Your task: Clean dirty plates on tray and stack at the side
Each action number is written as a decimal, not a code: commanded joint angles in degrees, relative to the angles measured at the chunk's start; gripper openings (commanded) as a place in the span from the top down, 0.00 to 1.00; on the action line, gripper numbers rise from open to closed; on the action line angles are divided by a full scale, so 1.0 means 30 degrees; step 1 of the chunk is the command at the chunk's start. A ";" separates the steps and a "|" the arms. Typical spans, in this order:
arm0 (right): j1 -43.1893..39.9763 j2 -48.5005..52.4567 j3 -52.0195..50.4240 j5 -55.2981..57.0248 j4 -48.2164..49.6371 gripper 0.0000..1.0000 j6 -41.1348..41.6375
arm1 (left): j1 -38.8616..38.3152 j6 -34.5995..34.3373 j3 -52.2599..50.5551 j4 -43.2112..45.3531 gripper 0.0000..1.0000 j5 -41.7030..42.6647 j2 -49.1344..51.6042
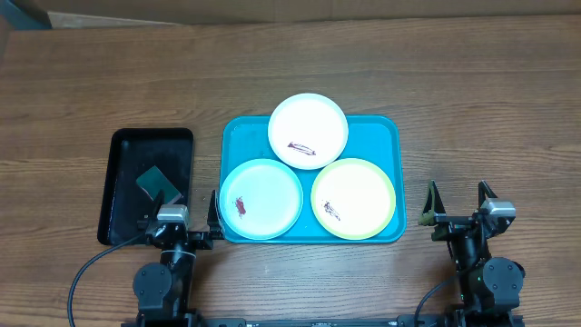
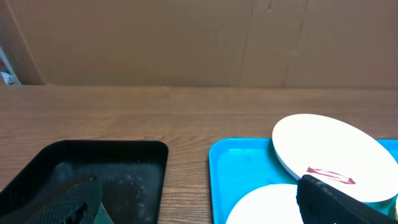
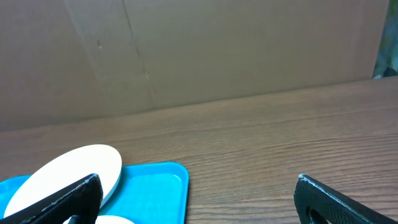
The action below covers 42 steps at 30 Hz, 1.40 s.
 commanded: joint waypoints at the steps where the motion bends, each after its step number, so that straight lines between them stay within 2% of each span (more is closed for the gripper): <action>1: -0.0066 -0.0182 -0.0197 -0.0022 0.0109 0.00 -0.0117 | 0.0066 0.0423 -0.0073 -0.0036 0.00 -0.0124 -0.0175; 34: -0.0066 -0.0182 -0.0197 -0.0022 0.0109 0.00 -0.0124 | 0.0066 0.0168 -0.0073 0.0058 0.01 0.0058 -0.0175; 36: -0.0066 -0.0182 -0.0197 -0.0022 0.0117 0.00 -0.0124 | 0.0007 -0.1632 -0.0073 0.0270 0.00 0.1770 -0.0175; 38: -0.0066 -0.0182 -0.0197 -0.0022 0.0109 0.00 -0.0124 | -0.0036 -0.4524 -0.0073 0.0772 0.00 0.4714 -0.0175; 41: -0.0066 -0.0182 -0.0197 -0.0022 0.0109 0.00 -0.0124 | -0.0036 -1.0193 -0.0073 0.1413 0.00 0.9428 -0.0175; 42: -0.0066 -0.0182 -0.0197 -0.0022 0.0109 0.00 -0.0124 | -0.0036 -1.2043 -0.0073 0.1698 0.00 1.0193 -0.0175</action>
